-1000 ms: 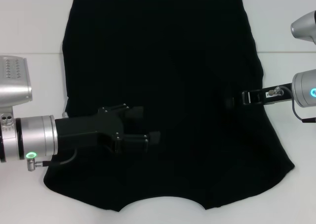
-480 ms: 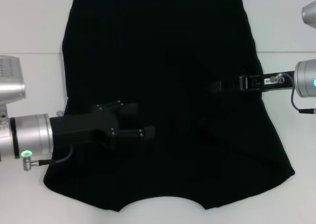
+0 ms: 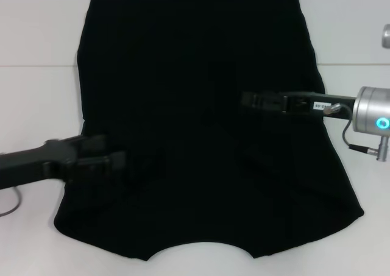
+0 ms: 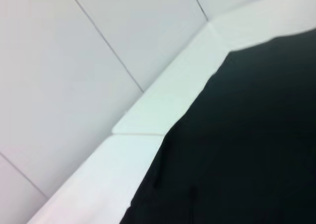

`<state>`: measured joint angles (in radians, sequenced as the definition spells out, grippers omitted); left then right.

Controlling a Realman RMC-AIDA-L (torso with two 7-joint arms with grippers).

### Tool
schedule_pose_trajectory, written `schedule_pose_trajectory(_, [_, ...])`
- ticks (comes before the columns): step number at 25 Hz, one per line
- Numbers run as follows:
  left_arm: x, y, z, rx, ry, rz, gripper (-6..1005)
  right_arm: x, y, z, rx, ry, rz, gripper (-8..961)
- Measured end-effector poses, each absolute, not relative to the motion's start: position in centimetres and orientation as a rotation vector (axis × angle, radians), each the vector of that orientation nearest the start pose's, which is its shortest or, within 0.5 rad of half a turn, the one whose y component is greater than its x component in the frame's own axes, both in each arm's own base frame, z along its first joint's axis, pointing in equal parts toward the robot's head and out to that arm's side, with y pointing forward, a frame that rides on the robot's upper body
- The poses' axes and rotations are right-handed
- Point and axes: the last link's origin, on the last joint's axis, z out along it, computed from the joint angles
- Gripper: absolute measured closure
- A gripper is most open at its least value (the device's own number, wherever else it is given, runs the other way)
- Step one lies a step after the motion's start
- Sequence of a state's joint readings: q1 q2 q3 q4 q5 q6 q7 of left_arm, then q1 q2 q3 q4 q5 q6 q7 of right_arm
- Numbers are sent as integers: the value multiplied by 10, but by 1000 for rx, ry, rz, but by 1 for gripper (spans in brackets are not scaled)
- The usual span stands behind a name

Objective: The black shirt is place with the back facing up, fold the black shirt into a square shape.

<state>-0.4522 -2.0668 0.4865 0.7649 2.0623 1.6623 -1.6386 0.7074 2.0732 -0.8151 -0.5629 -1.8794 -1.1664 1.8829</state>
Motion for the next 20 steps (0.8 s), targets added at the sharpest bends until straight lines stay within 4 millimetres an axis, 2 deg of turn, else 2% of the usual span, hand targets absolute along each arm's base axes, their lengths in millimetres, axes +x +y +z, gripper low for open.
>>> schedule_pose_trajectory(5, [-322, 289, 60, -2488, -1045, -627, 96, 222, 410, -25, -2385, 1190, 728, 121])
schedule_pose_trajectory(10, [-344, 276, 57, -2496, -942, -453, 99, 218, 413, -26, -2384, 1182, 731, 123])
schedule_pose_trajectory(16, [-356, 276, 43, -2495, -815, -313, 103, 215, 416, -24, -2380, 1180, 743, 125])
schedule_pose_trajectory(20, [-362, 281, 36, -2483, -788, -215, 105, 212, 418, -23, -2375, 1179, 755, 126])
